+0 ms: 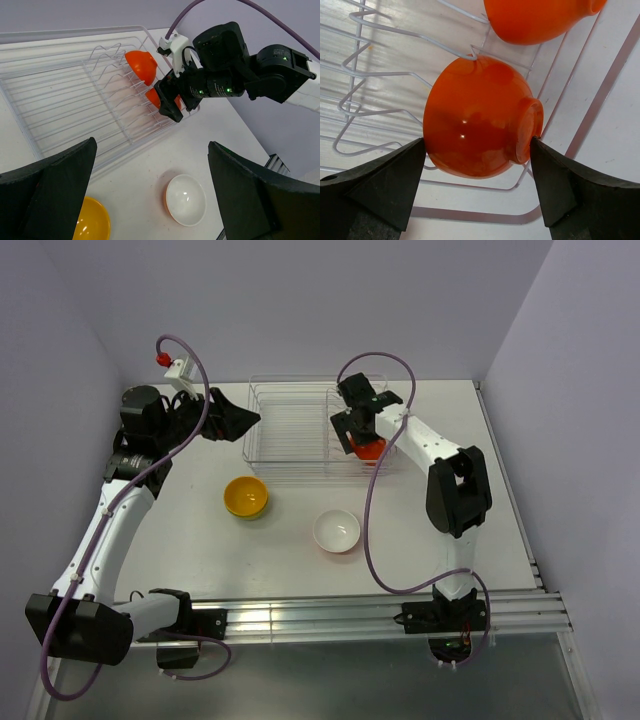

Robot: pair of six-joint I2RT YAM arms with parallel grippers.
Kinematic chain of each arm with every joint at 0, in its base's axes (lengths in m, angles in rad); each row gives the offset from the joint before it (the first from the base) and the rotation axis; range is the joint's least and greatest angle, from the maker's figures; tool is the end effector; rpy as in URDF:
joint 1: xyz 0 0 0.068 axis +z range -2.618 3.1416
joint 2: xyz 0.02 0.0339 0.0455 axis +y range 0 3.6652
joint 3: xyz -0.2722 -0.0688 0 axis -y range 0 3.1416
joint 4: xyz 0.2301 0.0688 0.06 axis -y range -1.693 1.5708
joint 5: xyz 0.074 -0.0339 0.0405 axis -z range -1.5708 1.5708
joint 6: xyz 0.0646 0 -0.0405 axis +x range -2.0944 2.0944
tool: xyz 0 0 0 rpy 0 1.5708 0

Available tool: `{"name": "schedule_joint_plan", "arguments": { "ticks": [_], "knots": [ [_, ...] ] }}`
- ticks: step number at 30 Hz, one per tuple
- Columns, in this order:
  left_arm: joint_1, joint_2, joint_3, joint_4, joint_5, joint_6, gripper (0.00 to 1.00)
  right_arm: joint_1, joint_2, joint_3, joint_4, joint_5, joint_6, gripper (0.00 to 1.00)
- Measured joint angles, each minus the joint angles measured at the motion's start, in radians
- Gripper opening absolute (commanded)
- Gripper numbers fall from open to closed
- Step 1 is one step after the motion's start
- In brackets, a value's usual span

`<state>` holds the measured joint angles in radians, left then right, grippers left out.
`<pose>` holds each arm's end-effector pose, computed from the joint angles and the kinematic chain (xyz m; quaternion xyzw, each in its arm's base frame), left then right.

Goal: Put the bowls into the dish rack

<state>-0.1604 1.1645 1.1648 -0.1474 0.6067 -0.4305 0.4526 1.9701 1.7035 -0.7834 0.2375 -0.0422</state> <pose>0.2589 -0.0792 0.4050 0.0961 0.7423 -0.3979 0.5305 0.3948 0.1751 0.2429 -0.2054 0.9377 -0.0600 0.2736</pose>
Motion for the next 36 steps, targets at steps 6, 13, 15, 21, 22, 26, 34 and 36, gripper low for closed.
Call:
{"name": "schedule_joint_plan", "arguments": {
  "ticks": [6,13,15,21,22,26,34,36],
  "knots": [
    [0.000,0.000,0.000,0.000,0.000,0.000,1.00,0.006,0.001,0.000,0.008,0.008,0.000,0.84],
    [0.000,0.000,0.000,0.000,-0.001,0.000,1.00,0.010,0.002,0.000,0.014,0.018,-0.004,0.73],
    [0.000,0.000,0.000,0.000,-0.001,0.000,0.99,0.010,0.002,0.000,0.015,0.023,-0.004,0.69],
    [0.000,0.000,0.000,0.000,-0.001,0.000,0.99,0.010,0.002,0.000,0.020,0.032,-0.002,0.58],
    [0.000,0.000,0.000,0.000,-0.001,0.000,1.00,0.010,0.002,0.000,0.021,0.032,0.000,0.57],
    [0.000,0.000,0.000,0.000,-0.001,0.002,0.99,0.010,0.002,0.000,0.022,0.038,0.008,0.56],
    [0.000,0.000,0.000,0.000,-0.001,0.005,0.99,0.013,0.001,-0.003,0.046,0.071,0.021,0.45],
    [0.000,0.000,0.000,0.000,-0.001,0.008,0.99,0.015,-0.001,-0.008,0.057,0.078,0.023,0.45]
  ]
}}
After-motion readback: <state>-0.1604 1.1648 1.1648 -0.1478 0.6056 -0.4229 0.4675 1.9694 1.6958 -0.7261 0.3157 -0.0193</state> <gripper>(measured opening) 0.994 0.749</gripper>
